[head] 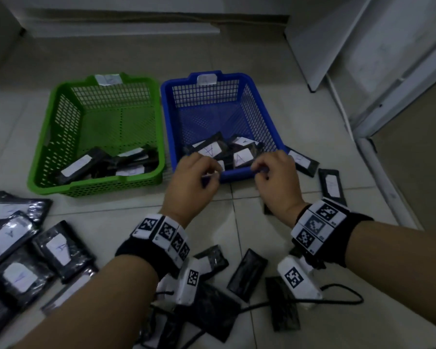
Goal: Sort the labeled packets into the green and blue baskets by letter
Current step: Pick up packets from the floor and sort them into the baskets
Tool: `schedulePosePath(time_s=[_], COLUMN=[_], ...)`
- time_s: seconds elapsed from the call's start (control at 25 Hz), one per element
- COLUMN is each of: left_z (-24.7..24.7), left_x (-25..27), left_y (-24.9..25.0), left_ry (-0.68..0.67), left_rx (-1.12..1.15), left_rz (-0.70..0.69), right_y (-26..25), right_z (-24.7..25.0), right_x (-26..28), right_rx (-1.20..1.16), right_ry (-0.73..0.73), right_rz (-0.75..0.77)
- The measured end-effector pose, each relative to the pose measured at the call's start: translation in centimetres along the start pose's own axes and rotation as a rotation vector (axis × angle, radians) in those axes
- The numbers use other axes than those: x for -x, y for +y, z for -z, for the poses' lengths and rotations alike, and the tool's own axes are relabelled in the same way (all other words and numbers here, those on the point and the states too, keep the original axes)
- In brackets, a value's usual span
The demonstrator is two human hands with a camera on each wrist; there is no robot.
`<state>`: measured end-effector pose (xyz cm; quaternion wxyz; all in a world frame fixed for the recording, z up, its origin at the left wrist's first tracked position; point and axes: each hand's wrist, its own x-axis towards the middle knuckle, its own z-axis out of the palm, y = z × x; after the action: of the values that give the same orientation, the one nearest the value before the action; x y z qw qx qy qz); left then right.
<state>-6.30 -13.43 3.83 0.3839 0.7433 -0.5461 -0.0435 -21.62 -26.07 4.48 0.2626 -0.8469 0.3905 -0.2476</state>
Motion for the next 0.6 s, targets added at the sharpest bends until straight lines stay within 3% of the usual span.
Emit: schedulePosePath(time_s=[0.12, 0.28, 0.48, 0.6], left_z=[-3.7, -9.1, -14.5, -16.3], left_x=[1.1, 1.4, 1.4, 1.2], left_y=[2.4, 3.9, 6.7, 7.9], left_ry=[-0.226, -0.437, -0.474, -0.414], left_rx=[0.072, 0.023, -0.243, -0.215], left_rz=[-0.065, -0.018, 0.313, 0.398], right_y=[3.9, 9.3, 10.9, 11.2], right_z=[1.3, 3.9, 7.4, 7.8], right_x=[1.5, 4.8, 9.5, 11.4], right_rx=[0.01, 0.091, 0.342, 0.353], right_ry=[0.026, -0.167, -0.554, -0.638], right_rz=[-0.164, -0.382, -0.503, -0.456])
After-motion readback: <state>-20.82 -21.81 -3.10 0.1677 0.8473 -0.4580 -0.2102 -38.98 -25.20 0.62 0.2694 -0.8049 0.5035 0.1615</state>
